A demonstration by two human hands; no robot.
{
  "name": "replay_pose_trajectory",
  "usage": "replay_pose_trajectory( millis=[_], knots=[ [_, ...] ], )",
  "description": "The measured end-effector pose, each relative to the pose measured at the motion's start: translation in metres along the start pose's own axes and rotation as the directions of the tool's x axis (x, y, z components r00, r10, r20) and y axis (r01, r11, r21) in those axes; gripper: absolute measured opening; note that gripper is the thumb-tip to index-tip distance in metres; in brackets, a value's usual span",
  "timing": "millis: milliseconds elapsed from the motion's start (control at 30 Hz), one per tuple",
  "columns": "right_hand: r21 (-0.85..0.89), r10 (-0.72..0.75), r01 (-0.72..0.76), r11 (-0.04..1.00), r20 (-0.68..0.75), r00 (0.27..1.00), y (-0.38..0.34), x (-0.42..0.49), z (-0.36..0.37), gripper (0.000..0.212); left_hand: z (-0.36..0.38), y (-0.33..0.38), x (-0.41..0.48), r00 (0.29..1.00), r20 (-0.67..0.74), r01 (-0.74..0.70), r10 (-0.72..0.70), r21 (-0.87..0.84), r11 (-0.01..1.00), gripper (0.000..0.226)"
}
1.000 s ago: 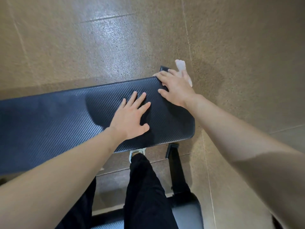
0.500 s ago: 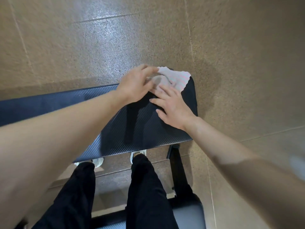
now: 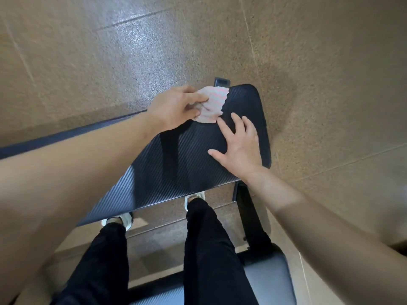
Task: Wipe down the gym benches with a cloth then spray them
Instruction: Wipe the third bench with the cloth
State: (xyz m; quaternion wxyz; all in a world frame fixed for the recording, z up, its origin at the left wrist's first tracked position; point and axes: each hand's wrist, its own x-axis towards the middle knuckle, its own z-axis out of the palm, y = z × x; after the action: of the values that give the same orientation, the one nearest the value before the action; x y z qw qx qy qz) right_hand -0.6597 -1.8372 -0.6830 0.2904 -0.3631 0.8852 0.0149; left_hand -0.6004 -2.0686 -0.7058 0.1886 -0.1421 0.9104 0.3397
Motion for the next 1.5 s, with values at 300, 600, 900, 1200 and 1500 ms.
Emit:
replay_pose_trajectory(
  millis=[300, 600, 900, 1200, 1500],
  knots=[
    [0.105, 0.288, -0.291, 0.951, 0.051, 0.956, -0.088, -0.001, 0.01, 0.098, -0.019, -0.086, -0.086, 0.906, -0.199, 0.361, -0.374, -0.098, 0.927, 0.024],
    [0.117, -0.023, 0.009, 0.993, 0.114, 0.993, -0.217, -0.019, 0.034, 0.085, -0.044, -0.151, -0.156, 0.891, -0.121, 0.431, -0.438, -0.078, 0.899, 0.033],
    [0.048, -0.091, 0.084, 0.995, 0.175, 0.98, -0.326, -0.008, 0.051, 0.084, -0.059, -0.222, -0.235, 0.756, -0.233, 0.613, -0.612, -0.077, 0.786, 0.027],
    [-0.017, -0.169, 0.177, 0.984, 0.219, 0.961, -0.413, -0.009, 0.075, 0.087, -0.064, -0.3, -0.325, 0.718, -0.287, 0.645, -0.634, -0.067, 0.761, 0.046],
    [-0.181, -0.143, 0.196, 0.964, 0.272, 0.952, -0.469, -0.015, 0.102, 0.091, -0.071, -0.359, -0.385, 0.689, -0.344, 0.682, -0.638, 0.01, 0.731, 0.055]
  ],
)
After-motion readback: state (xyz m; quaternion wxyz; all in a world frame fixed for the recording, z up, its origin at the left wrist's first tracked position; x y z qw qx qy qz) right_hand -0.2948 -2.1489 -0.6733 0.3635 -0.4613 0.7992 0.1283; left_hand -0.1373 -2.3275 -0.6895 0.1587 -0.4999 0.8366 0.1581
